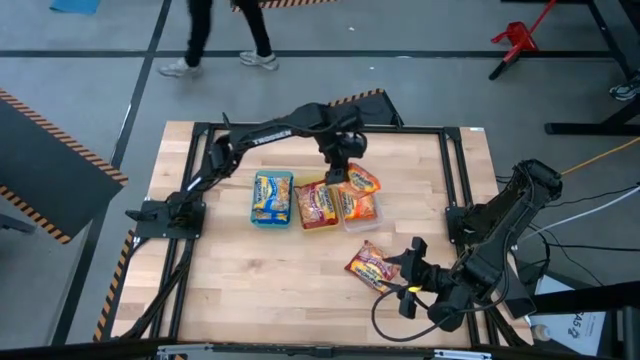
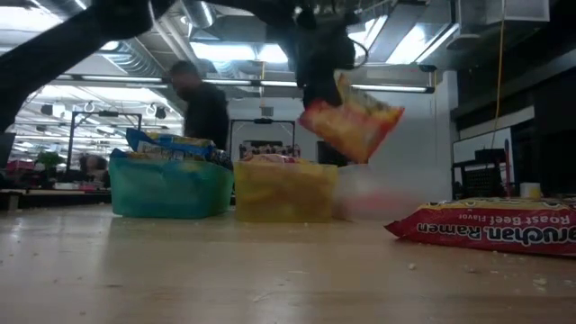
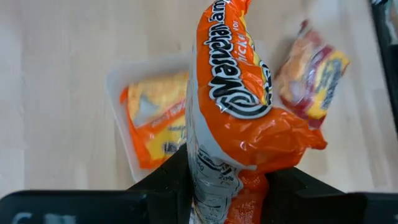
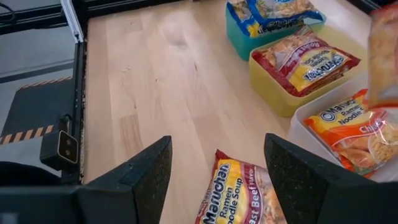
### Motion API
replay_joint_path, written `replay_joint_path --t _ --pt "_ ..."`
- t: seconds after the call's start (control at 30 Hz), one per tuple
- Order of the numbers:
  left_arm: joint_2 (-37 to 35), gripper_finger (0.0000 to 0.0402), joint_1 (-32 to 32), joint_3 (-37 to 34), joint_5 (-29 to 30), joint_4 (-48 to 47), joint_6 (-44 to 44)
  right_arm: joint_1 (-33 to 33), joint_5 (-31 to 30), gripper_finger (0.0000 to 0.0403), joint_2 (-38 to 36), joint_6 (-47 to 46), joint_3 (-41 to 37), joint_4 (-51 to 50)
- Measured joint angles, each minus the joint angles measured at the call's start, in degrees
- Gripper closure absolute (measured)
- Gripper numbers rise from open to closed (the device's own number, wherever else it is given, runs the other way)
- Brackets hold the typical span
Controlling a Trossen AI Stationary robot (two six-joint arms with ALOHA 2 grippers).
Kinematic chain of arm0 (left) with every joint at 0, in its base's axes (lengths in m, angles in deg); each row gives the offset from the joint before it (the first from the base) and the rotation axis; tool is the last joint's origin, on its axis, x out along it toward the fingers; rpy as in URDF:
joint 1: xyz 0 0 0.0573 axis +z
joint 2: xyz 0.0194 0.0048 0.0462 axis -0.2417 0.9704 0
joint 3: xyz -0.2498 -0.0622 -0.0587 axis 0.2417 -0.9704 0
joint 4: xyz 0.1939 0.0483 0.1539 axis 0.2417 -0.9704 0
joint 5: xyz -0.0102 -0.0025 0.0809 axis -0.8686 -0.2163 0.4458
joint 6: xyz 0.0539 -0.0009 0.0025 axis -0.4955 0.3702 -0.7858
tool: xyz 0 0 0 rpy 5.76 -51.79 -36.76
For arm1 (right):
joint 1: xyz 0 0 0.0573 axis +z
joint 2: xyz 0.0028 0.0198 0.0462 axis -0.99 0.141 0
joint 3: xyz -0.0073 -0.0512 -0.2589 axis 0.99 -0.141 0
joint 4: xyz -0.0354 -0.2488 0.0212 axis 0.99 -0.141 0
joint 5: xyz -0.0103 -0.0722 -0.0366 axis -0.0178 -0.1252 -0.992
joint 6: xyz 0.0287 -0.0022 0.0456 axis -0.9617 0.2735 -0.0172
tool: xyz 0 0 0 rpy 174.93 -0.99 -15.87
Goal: Sort Maruchan noodles
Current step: Put the orange bag into the white bin
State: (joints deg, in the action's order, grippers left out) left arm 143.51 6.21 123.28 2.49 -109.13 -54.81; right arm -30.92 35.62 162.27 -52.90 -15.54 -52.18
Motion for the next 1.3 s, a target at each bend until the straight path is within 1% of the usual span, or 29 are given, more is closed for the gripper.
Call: replay_joint_path --t 0.07,0.23,0.4,0.57,0.63,0.83,0.93,1.07,1.3 --pt "2.01 0.0283 -0.26 0.64 0.06 0.06 -0.08 0.00 -0.46 0.0166 0.00 0.00 0.01 -0.01" --pt "3.43 0.0283 -1.02 -1.09 -0.53 0.54 -1.34 0.00 -0.33 0.0166 0.00 0.10 0.00 -0.06" --pt "3.35 0.0283 -1.86 -1.13 -0.47 2.33 -1.79 0.00 -0.46 0.0166 -0.04 1.70 -0.34 -0.67" --pt "3.81 0.0283 -3.27 -1.04 -0.37 2.25 -2.08 0.00 -0.74 0.0166 -0.04 1.60 -0.34 -1.43" --pt "4.22 0.0283 -3.73 -1.16 -0.61 0.66 -2.70 0.00 -0.72 0.0166 -0.04 1.56 -0.34 -1.45" --pt "4.15 0.0283 -5.12 -1.15 1.55 1.33 -5.90 0.00 -0.33 0.0166 -0.04 1.53 -0.34 -1.47" --pt "4.23 0.0283 -5.05 -1.15 1.32 0.60 -5.98 0.00 -0.35 0.0166 -0.04 1.51 -0.34 -1.45" --pt "4.92 0.0283 -4.71 -1.19 -0.98 -1.32 -6.52 0.00 0.16 0.0166 -0.04 1.49 -0.34 -1.37" --pt "4.81 0.0283 -5.01 -1.17 -1.65 -1.77 -7.95 0.02 0.67 0.0166 -0.04 1.34 -0.34 -1.28"
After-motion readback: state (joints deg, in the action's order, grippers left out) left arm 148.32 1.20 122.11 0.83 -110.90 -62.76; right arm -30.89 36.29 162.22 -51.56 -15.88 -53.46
